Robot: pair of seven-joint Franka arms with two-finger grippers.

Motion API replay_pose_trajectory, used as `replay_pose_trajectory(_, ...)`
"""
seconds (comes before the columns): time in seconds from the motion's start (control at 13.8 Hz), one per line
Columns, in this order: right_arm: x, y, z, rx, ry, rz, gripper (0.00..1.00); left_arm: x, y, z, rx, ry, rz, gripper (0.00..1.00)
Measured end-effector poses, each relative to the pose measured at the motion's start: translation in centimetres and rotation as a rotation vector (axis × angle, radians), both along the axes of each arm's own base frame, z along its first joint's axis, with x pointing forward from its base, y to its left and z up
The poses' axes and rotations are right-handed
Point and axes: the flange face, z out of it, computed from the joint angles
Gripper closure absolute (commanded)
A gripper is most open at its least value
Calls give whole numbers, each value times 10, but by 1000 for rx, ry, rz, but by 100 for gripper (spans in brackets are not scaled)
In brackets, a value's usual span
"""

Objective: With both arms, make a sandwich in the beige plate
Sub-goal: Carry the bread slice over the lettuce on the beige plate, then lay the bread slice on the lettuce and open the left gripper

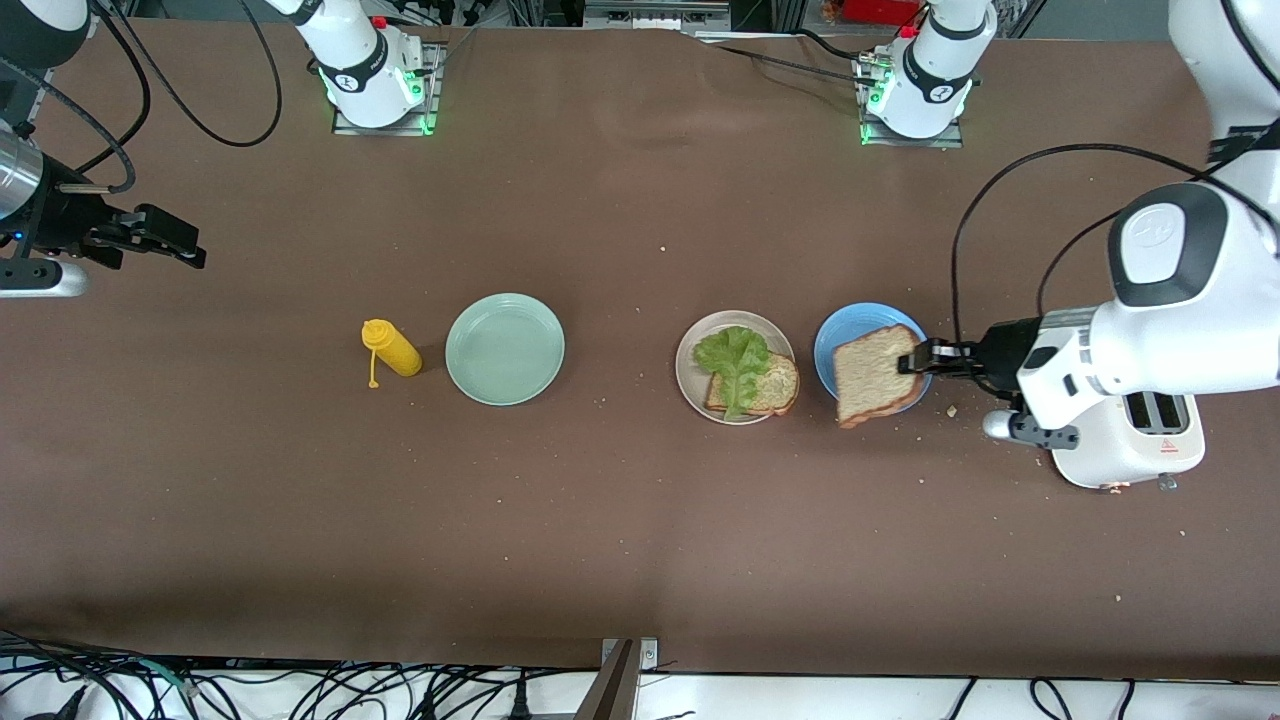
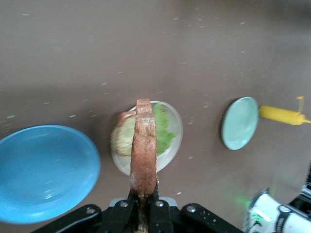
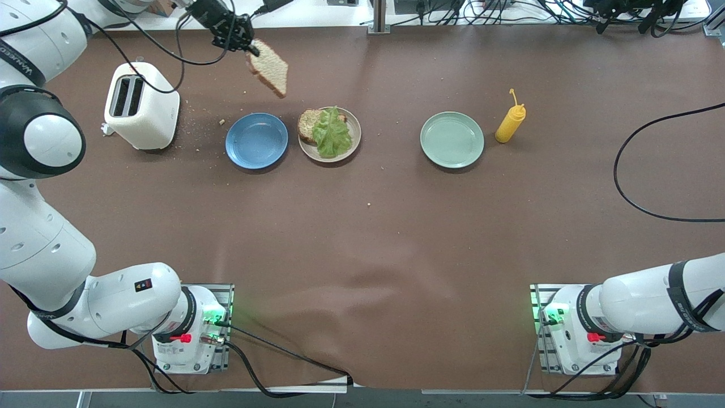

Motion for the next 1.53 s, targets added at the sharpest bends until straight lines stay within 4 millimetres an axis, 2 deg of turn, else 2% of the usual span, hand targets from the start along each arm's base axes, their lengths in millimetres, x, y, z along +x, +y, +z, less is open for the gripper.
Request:
replay_pose_trajectory(0.22,0,0,1,0,-2,0,0,9,-32,-18,-117,5,56,100)
replay_pose_trajectory(0.51,1,2,3,0,-6,3,0,12,-47,-51,-247,91,99,100)
replay_pose_trajectory(0.65,1,3,3,0,-7,4,0,8,-64,-76,-273,91,32,100)
replay_pose_trajectory(0.8,1,4,3,0,-7,7,0,-4,-83,-109,-322,104,-36,100)
replay_pose_trajectory(0.94,1,8,3,-5,-8,15,0,-17,-91,-137,-377,95,-101,100)
replay_pose_trajectory(1.16,0,20,4,-39,-11,46,0,-35,-86,-169,-432,67,-166,100)
replay_pose_trajectory(1.53,1,26,10,-45,-23,56,0,-52,-50,-207,-473,16,-223,100)
